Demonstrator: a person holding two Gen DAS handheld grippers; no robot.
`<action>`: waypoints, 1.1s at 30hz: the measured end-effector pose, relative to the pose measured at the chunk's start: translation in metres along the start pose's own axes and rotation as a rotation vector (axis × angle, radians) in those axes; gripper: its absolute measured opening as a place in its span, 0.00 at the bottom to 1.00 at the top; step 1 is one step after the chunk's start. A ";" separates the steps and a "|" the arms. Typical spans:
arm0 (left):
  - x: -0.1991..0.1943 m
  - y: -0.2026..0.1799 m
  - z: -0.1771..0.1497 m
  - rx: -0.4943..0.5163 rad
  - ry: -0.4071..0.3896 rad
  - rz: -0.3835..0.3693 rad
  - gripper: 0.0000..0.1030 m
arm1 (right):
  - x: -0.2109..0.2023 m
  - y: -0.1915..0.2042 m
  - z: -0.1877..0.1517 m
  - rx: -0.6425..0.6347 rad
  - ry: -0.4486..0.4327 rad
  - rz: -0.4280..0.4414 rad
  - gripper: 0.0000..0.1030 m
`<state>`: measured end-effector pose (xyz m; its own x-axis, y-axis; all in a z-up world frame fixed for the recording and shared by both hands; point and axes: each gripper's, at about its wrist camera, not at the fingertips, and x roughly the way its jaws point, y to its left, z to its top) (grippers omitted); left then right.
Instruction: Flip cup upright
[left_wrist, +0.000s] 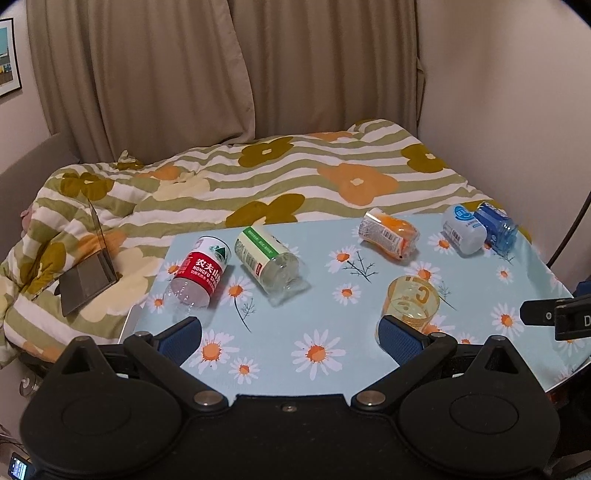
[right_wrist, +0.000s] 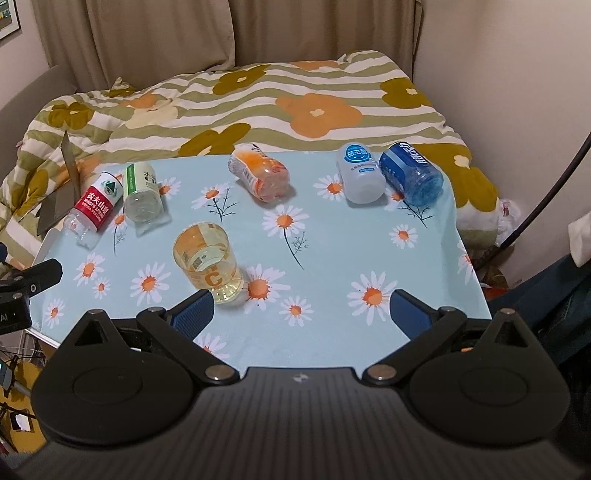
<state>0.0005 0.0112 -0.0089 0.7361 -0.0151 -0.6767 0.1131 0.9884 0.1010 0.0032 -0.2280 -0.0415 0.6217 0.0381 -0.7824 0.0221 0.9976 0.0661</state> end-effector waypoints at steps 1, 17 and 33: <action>0.000 0.000 0.000 0.001 0.000 0.000 1.00 | 0.000 0.000 0.000 -0.001 -0.001 0.000 1.00; 0.001 -0.005 0.001 0.010 -0.004 0.002 1.00 | 0.000 -0.001 -0.001 -0.004 -0.001 -0.013 1.00; 0.001 -0.007 0.002 0.013 -0.005 -0.003 1.00 | 0.000 -0.002 -0.001 -0.003 0.000 -0.015 1.00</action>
<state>0.0018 0.0044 -0.0091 0.7391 -0.0184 -0.6733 0.1233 0.9864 0.1084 0.0021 -0.2299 -0.0420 0.6209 0.0230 -0.7835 0.0289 0.9982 0.0522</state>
